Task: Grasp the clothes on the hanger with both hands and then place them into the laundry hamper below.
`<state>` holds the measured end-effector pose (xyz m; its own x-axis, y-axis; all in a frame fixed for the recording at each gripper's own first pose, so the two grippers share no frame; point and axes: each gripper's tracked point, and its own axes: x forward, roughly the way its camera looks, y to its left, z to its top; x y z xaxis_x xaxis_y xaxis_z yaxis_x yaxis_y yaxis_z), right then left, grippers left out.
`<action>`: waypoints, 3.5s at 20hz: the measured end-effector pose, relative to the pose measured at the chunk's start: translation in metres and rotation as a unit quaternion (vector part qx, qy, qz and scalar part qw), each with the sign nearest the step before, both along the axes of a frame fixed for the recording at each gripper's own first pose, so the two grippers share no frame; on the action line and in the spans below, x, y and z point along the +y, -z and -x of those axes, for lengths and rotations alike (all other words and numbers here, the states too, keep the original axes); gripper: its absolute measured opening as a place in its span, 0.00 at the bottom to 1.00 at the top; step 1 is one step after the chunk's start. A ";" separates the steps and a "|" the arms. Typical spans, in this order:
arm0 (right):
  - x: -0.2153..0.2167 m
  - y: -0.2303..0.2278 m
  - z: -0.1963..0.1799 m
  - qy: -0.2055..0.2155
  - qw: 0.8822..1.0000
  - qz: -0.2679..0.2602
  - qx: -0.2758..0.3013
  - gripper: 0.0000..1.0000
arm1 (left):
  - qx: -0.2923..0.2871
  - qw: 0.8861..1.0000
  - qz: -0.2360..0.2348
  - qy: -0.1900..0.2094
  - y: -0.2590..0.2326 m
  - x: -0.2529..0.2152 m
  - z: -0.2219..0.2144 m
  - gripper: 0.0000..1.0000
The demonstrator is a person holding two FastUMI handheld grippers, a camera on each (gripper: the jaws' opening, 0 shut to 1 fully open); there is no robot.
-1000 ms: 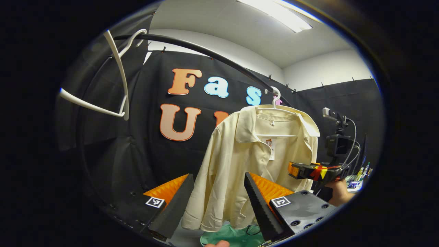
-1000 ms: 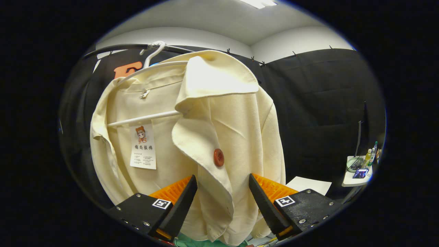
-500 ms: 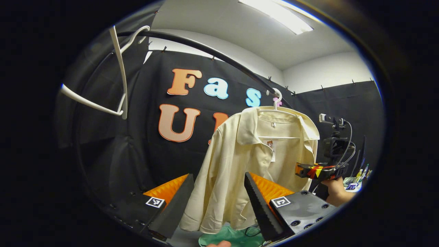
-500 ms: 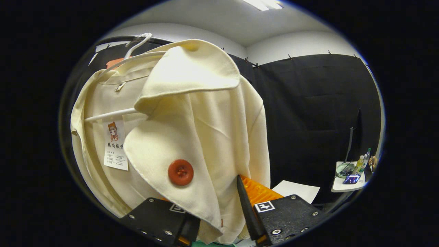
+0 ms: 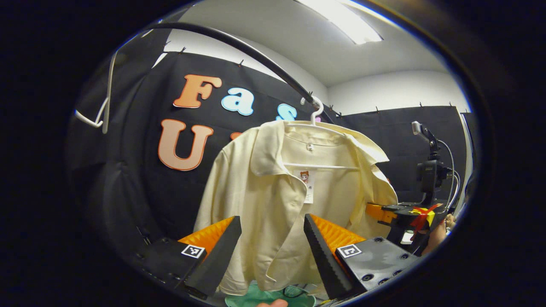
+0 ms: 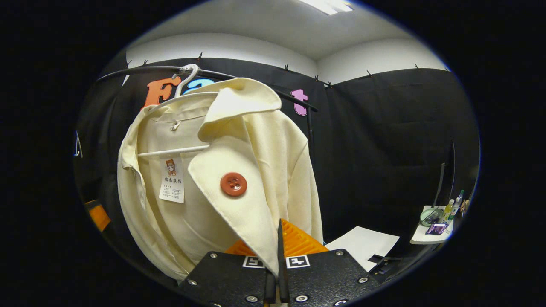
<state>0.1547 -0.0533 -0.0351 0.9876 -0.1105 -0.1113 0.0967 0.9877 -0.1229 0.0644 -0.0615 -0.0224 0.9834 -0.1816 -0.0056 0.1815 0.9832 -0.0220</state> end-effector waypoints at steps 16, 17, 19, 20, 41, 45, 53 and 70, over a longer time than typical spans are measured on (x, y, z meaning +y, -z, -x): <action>0.016 -0.004 0.011 -0.047 0.999 0.023 0.011 0.08 | -0.045 0.953 -0.200 -0.225 0.065 0.078 -0.106 0.93; 0.016 -0.004 0.011 -0.047 0.999 0.023 0.011 0.08 | -0.054 0.946 -0.211 -0.241 0.056 0.089 -0.104 0.84; 0.016 -0.003 0.010 -0.049 0.998 0.022 0.014 0.07 | -0.068 0.930 -0.235 -0.274 0.038 0.112 -0.095 0.72; 0.016 -0.002 0.010 -0.050 0.998 0.022 0.014 0.08 | -0.070 0.922 -0.247 -0.289 0.033 0.123 -0.092 0.68; 0.008 -0.078 0.051 -0.071 0.990 0.014 -0.121 0.02 | -0.151 0.877 -0.307 -0.336 -0.090 0.169 -0.033 0.13; -0.005 -0.099 0.053 -0.063 0.988 0.029 -0.136 0.02 | -0.150 0.872 -0.323 -0.335 -0.101 0.176 -0.040 0.13; -0.055 -0.157 0.026 -0.034 0.984 0.032 -0.172 0.02 | -0.154 0.872 -0.311 -0.346 -0.121 0.199 -0.072 0.13; -0.109 -0.122 -0.101 -0.023 0.991 -0.036 -0.127 0.02 | -0.126 0.896 -0.265 -0.334 -0.096 0.214 -0.116 0.10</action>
